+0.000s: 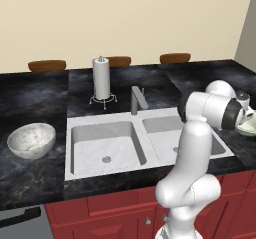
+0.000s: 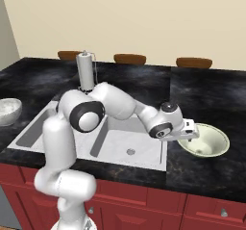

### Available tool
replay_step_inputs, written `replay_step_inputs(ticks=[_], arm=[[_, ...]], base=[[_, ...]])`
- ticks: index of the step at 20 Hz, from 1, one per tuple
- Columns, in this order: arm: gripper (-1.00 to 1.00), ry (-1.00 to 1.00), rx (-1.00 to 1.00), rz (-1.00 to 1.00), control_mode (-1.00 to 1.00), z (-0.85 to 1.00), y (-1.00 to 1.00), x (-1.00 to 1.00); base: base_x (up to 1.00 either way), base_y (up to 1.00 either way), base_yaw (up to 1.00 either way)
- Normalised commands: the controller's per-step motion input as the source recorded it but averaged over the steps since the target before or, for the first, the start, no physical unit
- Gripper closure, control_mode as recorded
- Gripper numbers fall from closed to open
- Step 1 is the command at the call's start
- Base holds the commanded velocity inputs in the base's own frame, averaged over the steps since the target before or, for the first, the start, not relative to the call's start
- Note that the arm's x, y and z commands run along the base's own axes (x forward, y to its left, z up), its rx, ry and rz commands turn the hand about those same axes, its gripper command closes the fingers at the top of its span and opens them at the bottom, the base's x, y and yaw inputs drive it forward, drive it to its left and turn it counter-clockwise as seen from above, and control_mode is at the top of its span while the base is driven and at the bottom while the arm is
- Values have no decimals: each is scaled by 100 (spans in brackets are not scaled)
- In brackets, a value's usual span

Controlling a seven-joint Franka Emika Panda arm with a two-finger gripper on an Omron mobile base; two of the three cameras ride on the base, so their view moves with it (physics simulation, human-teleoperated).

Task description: Place the bowl in the left basin and the bowl in the right basin of the sink.

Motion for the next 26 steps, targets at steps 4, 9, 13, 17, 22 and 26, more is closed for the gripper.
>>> replay_step_inputs(ticks=[4, 9, 13, 17, 22, 26], arm=[[-100, 0, 0, 0, -100, -16, -28, 41], [100, 3, 0, 0, -100, -18, -20, 53], [100, 0, 0, 0, -100, -3, -6, 17], [100, 0, 0, 0, -100, 1, 0, 0], [100, 0, 0, 2, -100, 12, 1, 0], [100, 0, -1, 4, -100, 21, 16, 1]], base=[[0, 0, 0], [0, 0, 0], [0, 0, 0], [0, 0, 0], [0, 0, 0], [0, 0, 0]])
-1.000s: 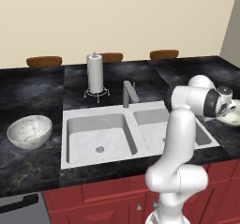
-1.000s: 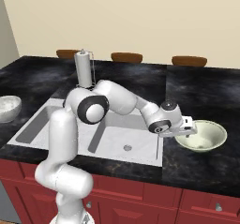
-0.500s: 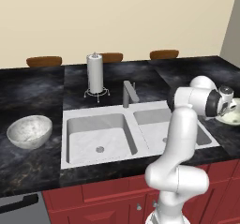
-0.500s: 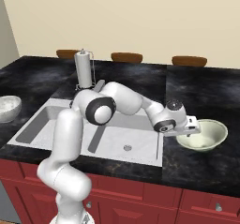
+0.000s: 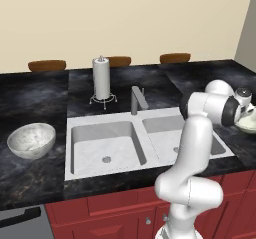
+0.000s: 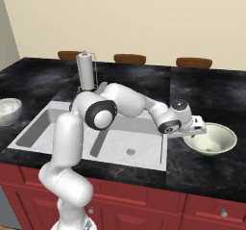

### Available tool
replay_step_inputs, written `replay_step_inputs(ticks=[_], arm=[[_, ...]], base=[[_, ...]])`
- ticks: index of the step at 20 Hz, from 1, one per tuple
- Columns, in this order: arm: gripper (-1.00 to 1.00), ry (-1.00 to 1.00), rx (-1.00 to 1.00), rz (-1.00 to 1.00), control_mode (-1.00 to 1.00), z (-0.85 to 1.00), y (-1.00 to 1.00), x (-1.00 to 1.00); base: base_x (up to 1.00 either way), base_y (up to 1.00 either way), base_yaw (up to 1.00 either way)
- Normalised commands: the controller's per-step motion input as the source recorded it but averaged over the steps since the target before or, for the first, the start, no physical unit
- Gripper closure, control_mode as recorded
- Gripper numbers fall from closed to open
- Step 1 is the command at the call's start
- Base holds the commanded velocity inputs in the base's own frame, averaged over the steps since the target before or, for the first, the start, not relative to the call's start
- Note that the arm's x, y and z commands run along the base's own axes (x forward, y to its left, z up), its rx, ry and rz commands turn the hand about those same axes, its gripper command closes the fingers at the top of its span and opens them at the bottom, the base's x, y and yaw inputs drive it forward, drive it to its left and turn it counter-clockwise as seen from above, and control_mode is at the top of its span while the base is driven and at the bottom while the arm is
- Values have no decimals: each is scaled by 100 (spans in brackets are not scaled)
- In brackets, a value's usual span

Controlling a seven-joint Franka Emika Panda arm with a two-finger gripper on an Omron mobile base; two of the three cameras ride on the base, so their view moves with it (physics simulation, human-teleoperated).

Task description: Place the bowl in the left basin and the bowl in the right basin of the sink.

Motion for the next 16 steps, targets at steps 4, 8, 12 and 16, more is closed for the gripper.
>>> replay_step_inputs(ticks=[4, 8, 12, 16], arm=[[100, 0, -9, 5, -100, 24, 43, 4], [100, -2, -18, 4, -100, 33, 60, 0], [100, -4, -24, 1, -100, 37, 63, 0], [100, -7, -30, 0, -100, 33, 66, 0]], base=[[0, 0, 0], [0, 0, 0], [0, 0, 0], [0, 0, 0]])
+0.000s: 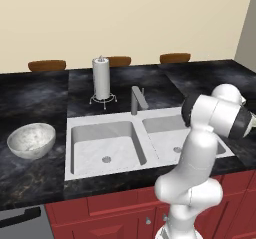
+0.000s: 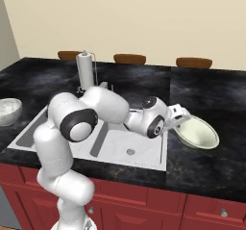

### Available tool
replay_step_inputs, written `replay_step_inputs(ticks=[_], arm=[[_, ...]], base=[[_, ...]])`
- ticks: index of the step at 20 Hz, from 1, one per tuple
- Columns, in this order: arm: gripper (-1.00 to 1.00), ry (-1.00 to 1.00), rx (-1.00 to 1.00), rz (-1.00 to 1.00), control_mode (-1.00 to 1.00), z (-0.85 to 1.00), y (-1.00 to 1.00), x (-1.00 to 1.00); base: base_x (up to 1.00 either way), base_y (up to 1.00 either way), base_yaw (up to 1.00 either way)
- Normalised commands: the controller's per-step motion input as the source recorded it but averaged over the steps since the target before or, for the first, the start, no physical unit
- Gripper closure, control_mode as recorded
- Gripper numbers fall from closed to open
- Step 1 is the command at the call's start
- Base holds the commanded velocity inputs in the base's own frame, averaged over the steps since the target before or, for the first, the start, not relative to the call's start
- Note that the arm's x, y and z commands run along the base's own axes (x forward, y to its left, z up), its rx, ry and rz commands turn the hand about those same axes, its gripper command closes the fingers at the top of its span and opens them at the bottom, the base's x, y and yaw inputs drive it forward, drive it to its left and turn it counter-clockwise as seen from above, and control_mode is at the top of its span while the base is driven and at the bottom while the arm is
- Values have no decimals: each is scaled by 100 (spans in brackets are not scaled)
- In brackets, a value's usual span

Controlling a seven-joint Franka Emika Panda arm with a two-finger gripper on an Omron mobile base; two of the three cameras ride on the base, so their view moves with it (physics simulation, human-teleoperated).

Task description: Place the bowl in the left basin and the bowl in the right basin of the sink.

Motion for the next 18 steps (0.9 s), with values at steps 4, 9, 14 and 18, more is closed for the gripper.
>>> replay_step_inputs(ticks=[4, 9, 14, 18], arm=[[100, -8, -34, 0, -100, 26, 66, 3], [100, -7, -27, 0, -100, 11, 73, 15], [100, -5, -16, 0, -100, 18, 79, 14], [100, -5, -15, 0, -100, 14, 82, 4]], base=[[0, 0, 0], [0, 0, 0], [0, 0, 0], [0, 0, 0]])
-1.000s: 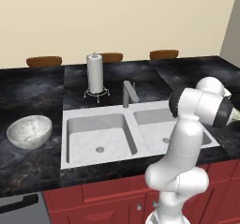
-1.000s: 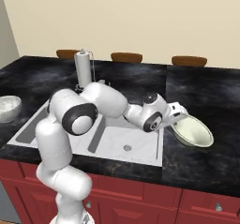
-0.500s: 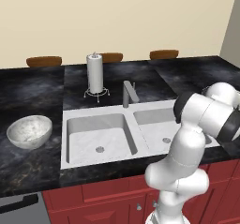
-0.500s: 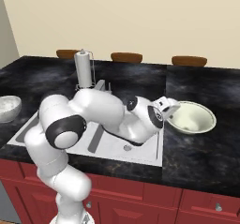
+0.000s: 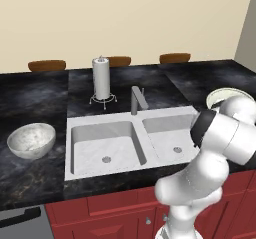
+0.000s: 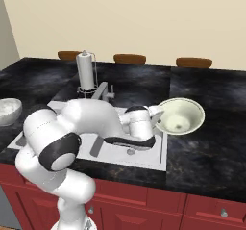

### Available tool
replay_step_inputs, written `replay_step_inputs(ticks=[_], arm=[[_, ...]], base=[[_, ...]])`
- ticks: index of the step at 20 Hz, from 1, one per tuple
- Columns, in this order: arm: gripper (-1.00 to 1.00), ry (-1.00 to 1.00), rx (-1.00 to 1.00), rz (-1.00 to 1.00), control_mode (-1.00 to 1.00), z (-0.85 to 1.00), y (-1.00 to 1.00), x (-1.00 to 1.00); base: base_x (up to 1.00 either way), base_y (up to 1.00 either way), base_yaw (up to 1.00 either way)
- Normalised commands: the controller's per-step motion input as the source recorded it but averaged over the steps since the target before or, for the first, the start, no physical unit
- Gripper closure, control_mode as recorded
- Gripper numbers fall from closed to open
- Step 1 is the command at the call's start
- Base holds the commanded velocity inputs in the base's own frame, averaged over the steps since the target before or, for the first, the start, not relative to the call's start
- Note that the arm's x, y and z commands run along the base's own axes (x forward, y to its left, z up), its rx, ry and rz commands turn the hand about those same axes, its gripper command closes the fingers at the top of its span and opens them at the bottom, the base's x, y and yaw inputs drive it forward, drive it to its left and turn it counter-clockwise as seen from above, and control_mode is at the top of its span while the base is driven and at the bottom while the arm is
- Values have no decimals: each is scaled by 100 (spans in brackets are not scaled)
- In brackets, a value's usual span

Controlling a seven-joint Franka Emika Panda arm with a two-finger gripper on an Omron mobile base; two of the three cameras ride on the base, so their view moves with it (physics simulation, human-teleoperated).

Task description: Place the bowl in the left basin and the bowl in the right basin of the sink.

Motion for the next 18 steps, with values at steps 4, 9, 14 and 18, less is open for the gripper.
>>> replay_step_inputs(ticks=[4, 9, 14, 18], arm=[[100, -6, -12, 0, -100, 2, 81, 0], [100, -8, -8, 0, -100, 18, 76, 5], [100, -8, -6, 0, -100, 51, 67, 16], [100, -1, 0, 0, -100, 35, 57, 23]], base=[[0, 0, 0], [0, 0, 0], [0, 0, 0], [0, 0, 0]])
